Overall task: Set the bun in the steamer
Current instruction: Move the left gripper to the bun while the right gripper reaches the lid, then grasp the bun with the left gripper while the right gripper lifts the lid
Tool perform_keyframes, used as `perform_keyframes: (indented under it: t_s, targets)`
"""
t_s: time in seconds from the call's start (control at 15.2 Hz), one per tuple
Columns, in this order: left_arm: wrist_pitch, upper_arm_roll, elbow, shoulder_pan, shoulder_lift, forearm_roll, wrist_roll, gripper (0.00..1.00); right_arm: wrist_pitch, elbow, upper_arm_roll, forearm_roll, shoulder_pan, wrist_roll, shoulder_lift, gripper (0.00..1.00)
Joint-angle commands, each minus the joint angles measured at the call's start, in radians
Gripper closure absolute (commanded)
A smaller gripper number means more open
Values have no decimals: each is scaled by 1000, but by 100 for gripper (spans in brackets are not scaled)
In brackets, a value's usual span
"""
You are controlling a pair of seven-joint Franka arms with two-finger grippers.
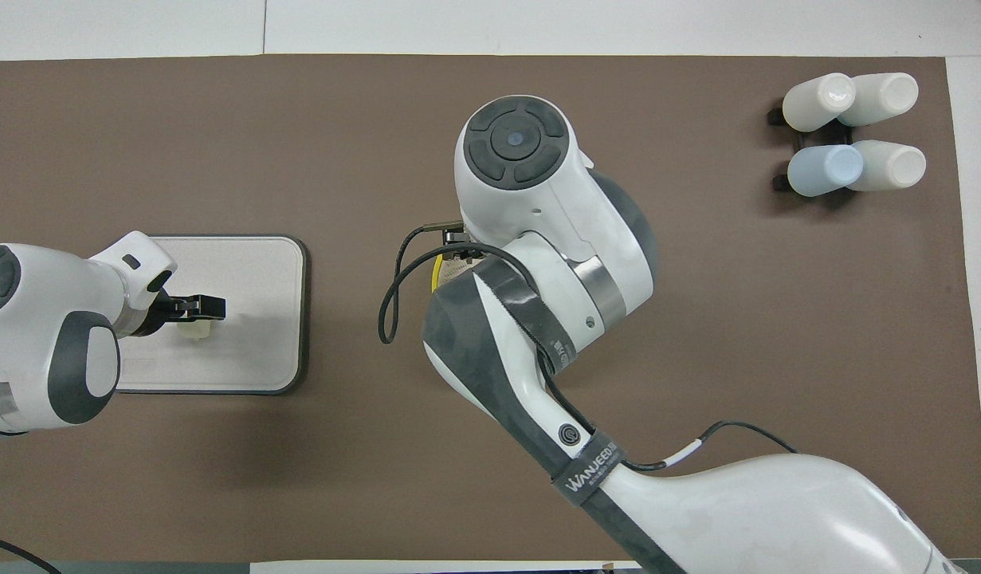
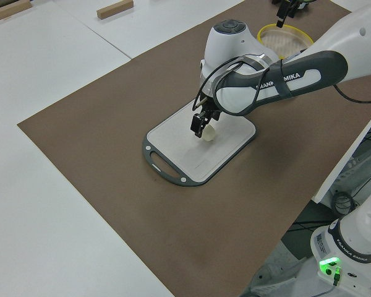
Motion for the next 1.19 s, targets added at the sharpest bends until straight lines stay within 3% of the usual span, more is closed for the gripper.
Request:
perform_keyframes:
  t_s: [0.0, 0.13, 0.46, 0.92, 1.12]
  targets:
    - [50, -1, -14, 7, 29, 20, 11, 2, -4, 52, -4, -16, 37, 78, 42, 0]
    - [44, -1, -10, 5, 31, 20, 10, 8, 11, 52, -4, -16, 66, 104, 56, 0]
    - [25, -1, -1, 8, 30, 19, 10, 34, 45, 52, -5, -17, 112, 162, 83, 0]
    - [-35, -1, 32, 8, 30, 19, 7, 47, 118, 51, -4, -16, 131, 219, 112, 0]
    - [-35, -1, 30, 8, 30, 19, 7, 53, 161, 34, -2, -12, 125, 219, 109, 16]
